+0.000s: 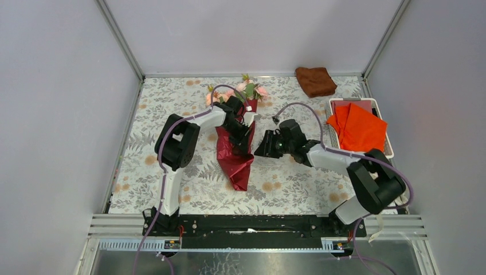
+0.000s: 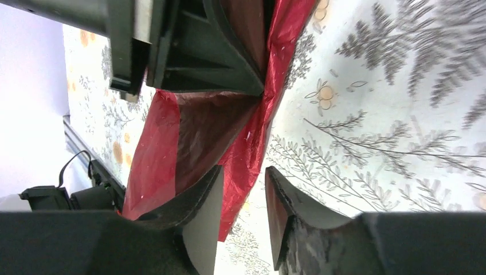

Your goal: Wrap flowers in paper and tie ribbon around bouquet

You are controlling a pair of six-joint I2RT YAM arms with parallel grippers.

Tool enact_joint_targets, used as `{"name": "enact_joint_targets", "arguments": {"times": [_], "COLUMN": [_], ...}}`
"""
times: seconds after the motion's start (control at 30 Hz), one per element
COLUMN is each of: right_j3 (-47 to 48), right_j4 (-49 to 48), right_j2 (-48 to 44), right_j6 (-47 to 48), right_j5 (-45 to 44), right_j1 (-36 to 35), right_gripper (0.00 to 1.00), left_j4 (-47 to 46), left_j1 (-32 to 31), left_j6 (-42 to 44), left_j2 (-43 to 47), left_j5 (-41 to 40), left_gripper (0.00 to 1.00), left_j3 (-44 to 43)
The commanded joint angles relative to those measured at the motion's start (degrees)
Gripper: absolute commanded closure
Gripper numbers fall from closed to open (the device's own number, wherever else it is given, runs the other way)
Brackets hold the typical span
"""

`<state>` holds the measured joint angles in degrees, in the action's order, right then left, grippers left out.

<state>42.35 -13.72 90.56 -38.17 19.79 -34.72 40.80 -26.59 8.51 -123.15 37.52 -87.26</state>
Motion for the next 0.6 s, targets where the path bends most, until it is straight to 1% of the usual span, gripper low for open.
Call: {"name": "enact_joint_targets", "arguments": {"times": [0.0, 0.1, 0.2, 0.27, 0.33, 0.4, 0.47, 0.5, 0.57], "right_j3": [2.38, 5.41, 5.53, 4.48, 4.62, 4.52, 4.31, 3.91, 2.83], "right_j4": [6.58, 6.04, 3.19, -0.44, -1.38, -2.85, -4.13, -4.75, -5.46], "right_j2": [-6.21, -5.45, -3.01, -1.10, 1.44, 3.53, 5.12, 5.51, 5.55], "right_j6": [4.46, 3.87, 0.10, -2.57, -3.49, -4.26, -5.34, -5.74, -5.99], "right_j5": [-6.56, -2.16, 3.99, 6.77, 8.94, 10.71, 13.72, 14.50, 15.10], "right_j1": [1.60, 1.64, 1.04, -0.14, -1.25, -2.30, -2.65, -2.66, -2.72], "right_gripper": [0.56, 0.47, 0.36, 0.32, 0.28, 0.29, 0.33, 0.37, 0.51], "left_j4": [-2.39, -2.47, -2.65, -2.82, -2.83, -2.83, -2.83, -2.83, -2.83], "left_j1": [-0.21, -0.13, -0.21, -0.16, -0.25, -0.16, -0.14, -0.13, -0.13], "left_j6": [0.15, -0.11, -0.44, -0.45, -0.43, -0.37, -0.30, -0.26, -0.23], "left_j2": [0.55, 0.41, 0.30, 0.22, 0.20, 0.34, 0.50, 0.61, 0.84], "left_j5": [-1.25, -1.45, -1.16, -1.10, -1.17, -1.28, -1.44, -1.52, -1.62], "left_gripper": [1.00, 1.00, 1.00, 1.00, 1.00, 1.00, 1.00, 1.00, 1.00], "left_j3": [-0.01, -0.16, -0.19, -0.18, -0.19, -0.17, -0.13, -0.21, -0.37]}}
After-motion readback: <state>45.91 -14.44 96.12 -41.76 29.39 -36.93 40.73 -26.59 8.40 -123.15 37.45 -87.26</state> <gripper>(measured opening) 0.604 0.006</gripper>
